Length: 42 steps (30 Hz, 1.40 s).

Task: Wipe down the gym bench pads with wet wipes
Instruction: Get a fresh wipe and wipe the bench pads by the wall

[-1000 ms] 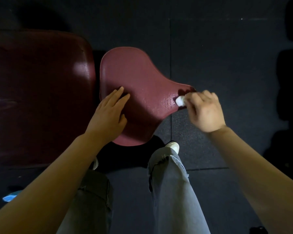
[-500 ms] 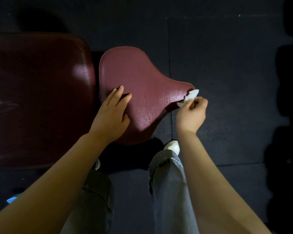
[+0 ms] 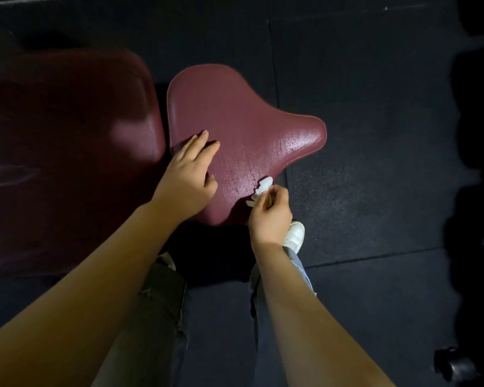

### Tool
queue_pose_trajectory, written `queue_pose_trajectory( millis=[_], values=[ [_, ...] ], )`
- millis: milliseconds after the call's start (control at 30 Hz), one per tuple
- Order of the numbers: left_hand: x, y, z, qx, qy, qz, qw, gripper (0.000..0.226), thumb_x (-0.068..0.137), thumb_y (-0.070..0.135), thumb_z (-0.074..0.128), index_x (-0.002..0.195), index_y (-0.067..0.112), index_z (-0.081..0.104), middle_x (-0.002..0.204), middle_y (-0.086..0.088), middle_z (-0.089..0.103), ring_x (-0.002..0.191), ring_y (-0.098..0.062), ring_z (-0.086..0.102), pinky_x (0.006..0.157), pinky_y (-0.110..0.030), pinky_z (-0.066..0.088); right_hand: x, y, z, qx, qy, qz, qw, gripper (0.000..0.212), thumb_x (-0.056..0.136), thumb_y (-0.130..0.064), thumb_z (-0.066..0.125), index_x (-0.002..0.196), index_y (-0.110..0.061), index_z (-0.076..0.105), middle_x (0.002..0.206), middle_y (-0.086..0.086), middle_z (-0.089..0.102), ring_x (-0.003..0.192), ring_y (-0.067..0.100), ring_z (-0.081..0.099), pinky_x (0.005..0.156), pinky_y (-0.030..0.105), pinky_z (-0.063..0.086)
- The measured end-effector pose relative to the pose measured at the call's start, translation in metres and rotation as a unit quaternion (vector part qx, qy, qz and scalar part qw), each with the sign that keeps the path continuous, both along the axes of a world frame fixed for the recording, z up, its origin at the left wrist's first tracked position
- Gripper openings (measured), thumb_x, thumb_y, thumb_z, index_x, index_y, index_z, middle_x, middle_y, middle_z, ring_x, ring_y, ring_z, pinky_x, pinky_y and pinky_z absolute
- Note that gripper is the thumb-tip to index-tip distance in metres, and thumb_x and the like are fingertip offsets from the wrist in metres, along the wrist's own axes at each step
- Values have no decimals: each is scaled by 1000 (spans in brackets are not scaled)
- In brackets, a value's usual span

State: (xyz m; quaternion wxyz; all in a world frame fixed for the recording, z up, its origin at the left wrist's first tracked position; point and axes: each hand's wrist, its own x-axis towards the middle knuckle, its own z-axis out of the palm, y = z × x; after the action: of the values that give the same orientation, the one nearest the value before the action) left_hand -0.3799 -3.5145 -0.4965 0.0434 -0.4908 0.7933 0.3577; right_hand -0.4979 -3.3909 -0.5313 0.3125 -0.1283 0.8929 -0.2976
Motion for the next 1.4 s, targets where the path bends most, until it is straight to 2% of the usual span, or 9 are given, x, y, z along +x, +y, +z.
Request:
queue_pose_trajectory(
  millis=[133, 267, 400, 633, 800, 900, 1167, 1300, 1400],
  values=[
    [12, 7, 1, -6, 8, -6, 1000, 66, 87, 6, 54, 151, 12, 39, 163, -8, 23, 150, -23, 18, 119, -26, 8, 22, 0, 2, 6, -16, -111, 994, 6, 97, -20, 50, 92, -18, 51, 70, -18, 54, 63, -2, 52, 58, 2, 33],
    [30, 20, 5, -2, 4, -1, 1000, 66, 87, 7, 56, 150, 13, 39, 162, -7, 25, 150, -23, 20, 120, -30, 12, 56, 9, 6, 28, -47, -140, 989, 4, 95, -19, 52, 91, -17, 53, 71, -13, 56, 68, 12, 53, 63, 7, 30],
    [50, 35, 19, 12, -9, -18, 1000, 64, 89, 8, 57, 151, 13, 39, 162, -8, 25, 150, -24, 20, 120, -30, 12, 100, 33, 19, 81, -158, -65, 982, 10, 93, -19, 52, 95, -13, 60, 87, 1, 70, 85, 22, 65, 71, 19, 42],
    [81, 39, 86, 2, -20, -46, 999, 62, 93, 13, 55, 152, 17, 37, 163, -3, 23, 151, -20, 17, 123, -32, 12, 62, 25, 104, -111, -157, -60, 980, 12, 93, -10, 58, 84, -17, 58, 81, 0, 66, 76, 14, 61, 80, 28, 47],
    [89, 36, 159, -10, 26, -34, 999, 60, 92, 10, 54, 149, 21, 41, 161, 0, 28, 150, -17, 20, 121, -28, 12, 21, 10, 186, -161, -192, -103, 963, 17, 89, -12, 60, 75, -19, 63, 61, -10, 59, 55, 5, 49, 56, 20, 43],
    [88, 35, 202, -14, 71, -42, 996, 57, 94, 6, 49, 148, 23, 42, 160, 6, 28, 149, -12, 18, 117, -20, 9, 13, 3, 236, -176, -222, -107, 953, 19, 87, -13, 62, 70, -23, 66, 68, -5, 62, 59, 10, 50, 54, 20, 45],
    [78, 36, 309, -45, 133, -14, 990, 49, 100, 17, 49, 146, 28, 43, 151, 11, 40, 144, -6, 25, 117, -21, 18, 16, -3, 349, -207, -261, 57, 941, 13, 75, -16, 59, 78, -11, 71, 87, 13, 71, 76, 17, 60, 73, 33, 48],
    [75, 54, 347, -8, 241, 106, 965, 37, 98, 22, 57, 132, 35, 57, 127, 19, 62, 120, 7, 53, 106, -22, 42, 20, -7, 386, -225, -237, 179, 928, 18, 88, -4, 58, 82, -13, 73, 83, 5, 71, 71, 10, 60, 66, 25, 48],
    [78, 73, 363, -14, 268, 166, 949, 31, 94, 23, 61, 116, 45, 64, 115, 24, 67, 112, 6, 58, 100, -23, 46, 21, -13, 408, -234, -236, 251, 909, 20, 88, 1, 57, 84, -11, 72, 73, 0, 68, 63, 7, 57, 58, 20, 47]
  ],
)
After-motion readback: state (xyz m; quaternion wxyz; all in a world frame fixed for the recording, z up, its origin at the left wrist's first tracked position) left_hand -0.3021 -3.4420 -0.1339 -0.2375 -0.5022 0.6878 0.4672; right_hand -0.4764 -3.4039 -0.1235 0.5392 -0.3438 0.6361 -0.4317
